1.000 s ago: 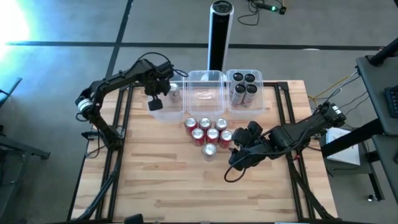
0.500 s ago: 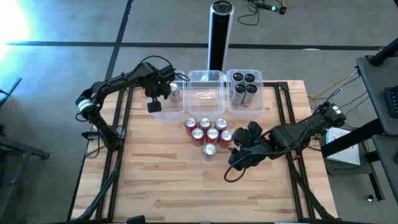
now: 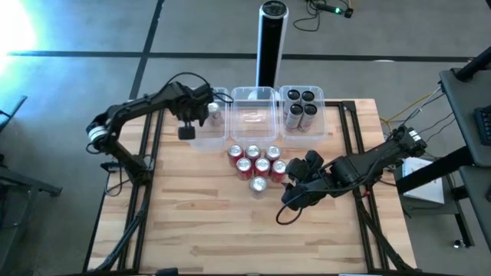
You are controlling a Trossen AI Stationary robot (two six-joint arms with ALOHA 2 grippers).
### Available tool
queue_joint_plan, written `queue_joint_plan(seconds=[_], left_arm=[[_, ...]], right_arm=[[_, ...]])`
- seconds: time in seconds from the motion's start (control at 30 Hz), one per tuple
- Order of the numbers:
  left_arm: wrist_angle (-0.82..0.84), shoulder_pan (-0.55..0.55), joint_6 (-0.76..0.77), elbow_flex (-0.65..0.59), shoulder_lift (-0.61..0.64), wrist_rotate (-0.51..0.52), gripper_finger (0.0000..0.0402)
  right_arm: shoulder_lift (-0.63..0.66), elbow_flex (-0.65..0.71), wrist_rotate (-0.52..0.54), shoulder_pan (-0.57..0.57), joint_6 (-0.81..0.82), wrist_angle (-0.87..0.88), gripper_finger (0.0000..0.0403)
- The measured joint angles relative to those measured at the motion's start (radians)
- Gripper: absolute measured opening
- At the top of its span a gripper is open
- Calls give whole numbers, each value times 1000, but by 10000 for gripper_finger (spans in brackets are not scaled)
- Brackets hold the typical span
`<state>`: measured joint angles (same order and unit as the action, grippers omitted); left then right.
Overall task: Sort soda cans
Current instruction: Put the bottom white soda can into the left transparent bin
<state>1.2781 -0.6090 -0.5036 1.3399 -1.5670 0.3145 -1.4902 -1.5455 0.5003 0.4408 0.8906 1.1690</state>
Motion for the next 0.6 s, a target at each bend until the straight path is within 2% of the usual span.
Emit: queue_joint_plan(seconds=[0.27, 0.33, 0.47, 0.6], left_arm=[[-14, 0, 19, 3, 40, -3, 327], [-16, 2, 44, 23, 54, -30, 327], [-49, 21, 145, 82, 102, -165, 327], [-184, 81, 290, 101, 185, -348, 327]], right_arm=[[0, 2, 1, 0, -1, 0, 229], [0, 2, 1, 0, -1, 0, 232], [0, 3, 1, -1, -12, 0, 239], [0, 3, 28, -1, -17, 0, 246]])
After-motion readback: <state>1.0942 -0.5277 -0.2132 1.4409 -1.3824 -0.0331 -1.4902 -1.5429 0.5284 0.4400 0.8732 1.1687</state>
